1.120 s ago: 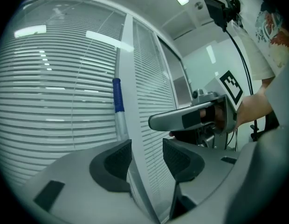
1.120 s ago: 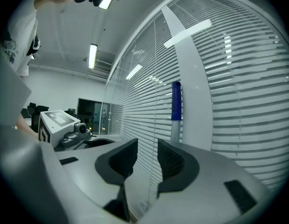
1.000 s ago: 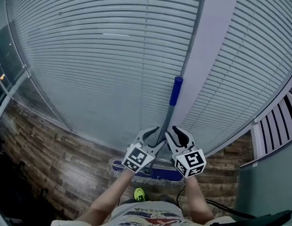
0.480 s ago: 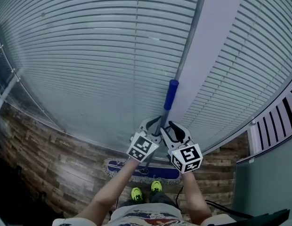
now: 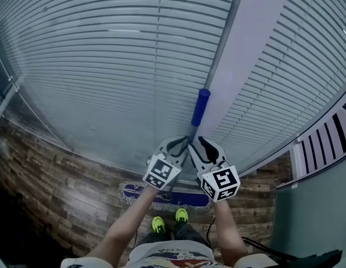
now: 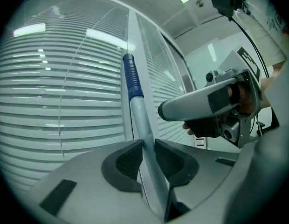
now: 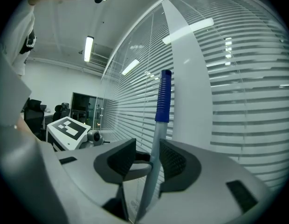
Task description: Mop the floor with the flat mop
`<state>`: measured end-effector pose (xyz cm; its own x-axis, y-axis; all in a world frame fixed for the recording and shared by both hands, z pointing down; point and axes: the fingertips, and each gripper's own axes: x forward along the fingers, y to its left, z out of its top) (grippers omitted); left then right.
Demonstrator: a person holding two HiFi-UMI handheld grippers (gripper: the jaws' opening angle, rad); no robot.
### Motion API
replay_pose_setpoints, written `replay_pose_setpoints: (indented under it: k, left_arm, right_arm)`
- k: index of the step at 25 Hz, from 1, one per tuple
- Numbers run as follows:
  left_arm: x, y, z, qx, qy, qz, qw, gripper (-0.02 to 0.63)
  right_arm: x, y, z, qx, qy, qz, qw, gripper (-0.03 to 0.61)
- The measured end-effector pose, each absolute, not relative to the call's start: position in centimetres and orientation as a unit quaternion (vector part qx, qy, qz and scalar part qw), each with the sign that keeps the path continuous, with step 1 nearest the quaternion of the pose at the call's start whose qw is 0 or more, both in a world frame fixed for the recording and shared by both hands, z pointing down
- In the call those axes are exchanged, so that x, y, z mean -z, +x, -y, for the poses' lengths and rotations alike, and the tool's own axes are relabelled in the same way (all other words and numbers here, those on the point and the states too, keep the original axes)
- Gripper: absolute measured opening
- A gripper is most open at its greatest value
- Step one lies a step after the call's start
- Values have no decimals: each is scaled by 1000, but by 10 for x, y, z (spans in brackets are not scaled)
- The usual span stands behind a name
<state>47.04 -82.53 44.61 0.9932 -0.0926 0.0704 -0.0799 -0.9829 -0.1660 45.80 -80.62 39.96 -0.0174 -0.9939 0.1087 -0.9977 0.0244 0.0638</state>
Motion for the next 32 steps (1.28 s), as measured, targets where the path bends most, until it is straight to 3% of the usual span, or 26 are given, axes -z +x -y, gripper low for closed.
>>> replay_pose_setpoints:
  k: [11,19,21,22,24,25,27,28,32]
  left_arm:
    - [-448,429,766,36,-992,-62,99,74]
    - [-445,408,683,74,-986,-89,122,66]
    - [-448,405,657,85,-983,-98,131,56]
    - [-451,405,642,91,-981,-98,137,13]
    - [-453,401,611,94,-980,-95,144,16]
    - [-452,397,595,88,-981,-94,143,22]
    - [-446,389,561,67,-983,-85,146,161]
    - [-441,388,545,56,-983,-77,154,199]
    - [-414,396,492,34,-980,-52,191,250]
  right_arm:
    - [-329,438,780,57,668,742,16,166]
    - [-289,416,715,98,633,768,27,167]
    - [-290,414,690,100,622,776,31,167]
    - [-289,415,674,101,618,779,25,166]
    - [-288,418,639,95,609,787,-5,160]
    - [-289,418,620,92,603,792,-20,153]
    - [-293,416,581,88,590,802,-35,147]
    - [-295,415,563,88,583,806,-39,146]
    - [-304,403,503,81,554,827,-52,140]
